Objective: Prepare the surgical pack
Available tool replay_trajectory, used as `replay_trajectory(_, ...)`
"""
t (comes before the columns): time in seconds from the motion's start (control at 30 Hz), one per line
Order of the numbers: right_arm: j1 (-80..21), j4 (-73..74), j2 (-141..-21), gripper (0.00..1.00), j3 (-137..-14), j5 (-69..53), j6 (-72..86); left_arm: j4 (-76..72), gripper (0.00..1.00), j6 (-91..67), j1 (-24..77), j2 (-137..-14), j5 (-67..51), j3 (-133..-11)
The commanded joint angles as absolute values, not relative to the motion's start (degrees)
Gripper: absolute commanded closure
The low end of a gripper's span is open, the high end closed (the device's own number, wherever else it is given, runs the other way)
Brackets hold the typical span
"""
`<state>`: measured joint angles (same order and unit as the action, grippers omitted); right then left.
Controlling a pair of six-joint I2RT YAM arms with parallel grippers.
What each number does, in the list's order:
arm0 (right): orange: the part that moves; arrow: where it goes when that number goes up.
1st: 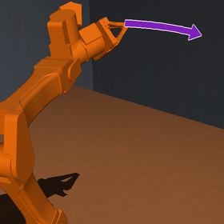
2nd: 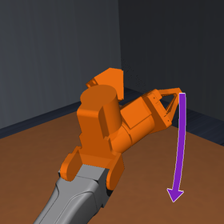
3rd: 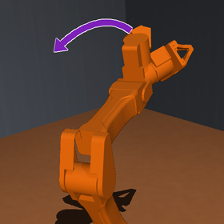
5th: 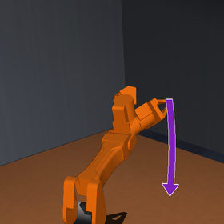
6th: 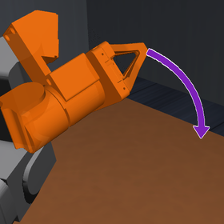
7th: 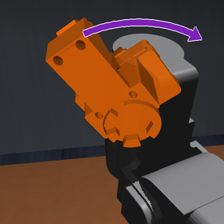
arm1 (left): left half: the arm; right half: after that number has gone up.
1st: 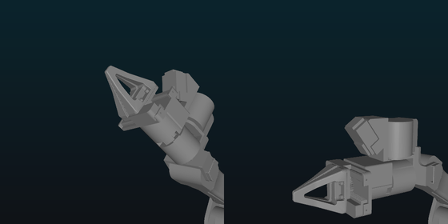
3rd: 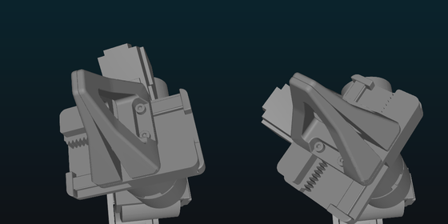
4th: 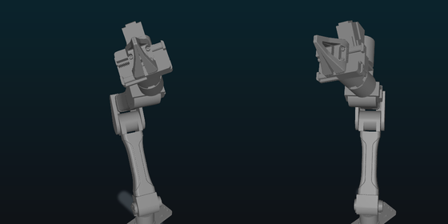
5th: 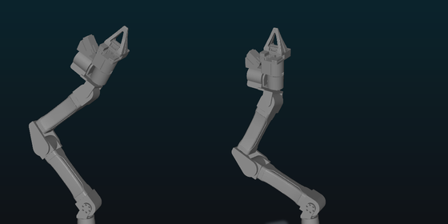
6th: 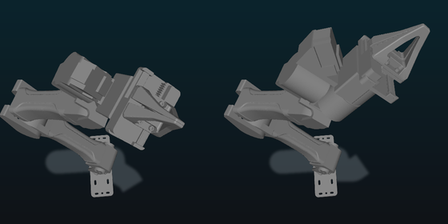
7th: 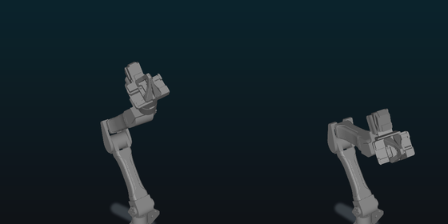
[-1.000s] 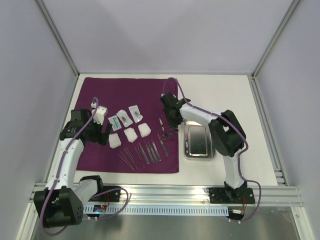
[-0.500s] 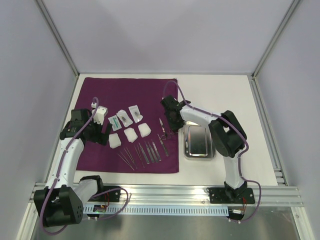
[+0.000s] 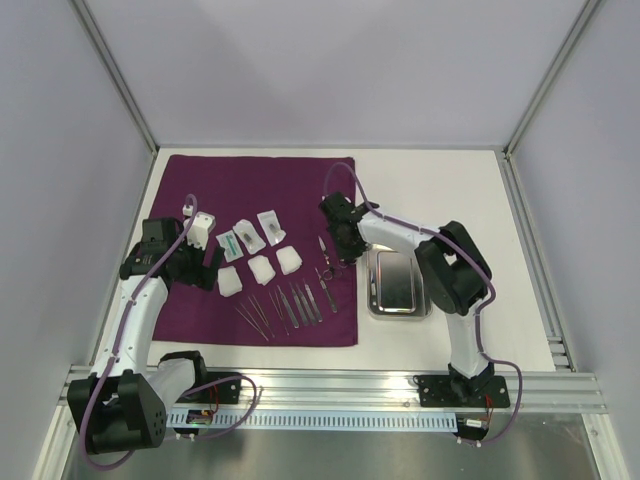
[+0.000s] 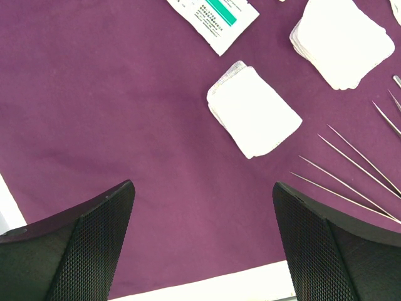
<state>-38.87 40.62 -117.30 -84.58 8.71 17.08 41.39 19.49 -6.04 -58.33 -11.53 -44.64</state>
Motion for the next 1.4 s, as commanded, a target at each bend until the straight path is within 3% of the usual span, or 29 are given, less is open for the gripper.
replay_trajectory(0.0, -39.7, 39.3, -119.0, 1.00, -84.6, 9.4, 18.0, 41.4, 0.00, 19.9, -6.3, -58.2, -11.9, -47.1)
replay_trajectory(0.47, -41.0, 32.8, -107.5, 0.99, -79.5, 11.3, 19.2, 41.7, 0.00, 19.9, -6.3, -57.7, -12.0, -47.1)
replay_trajectory(0.9, -41.0, 31.3, -108.5, 0.99, -76.2, 8.2, 20.4, 41.6, 0.00, 20.0, -6.2, -57.1, -12.0, -47.1)
replay_trajectory(1.37, -41.0, 34.7, -109.3, 0.98, -77.2, 13.5, 19.1, 41.5, 0.00, 20.1, -6.3, -57.4, -12.2, -47.1)
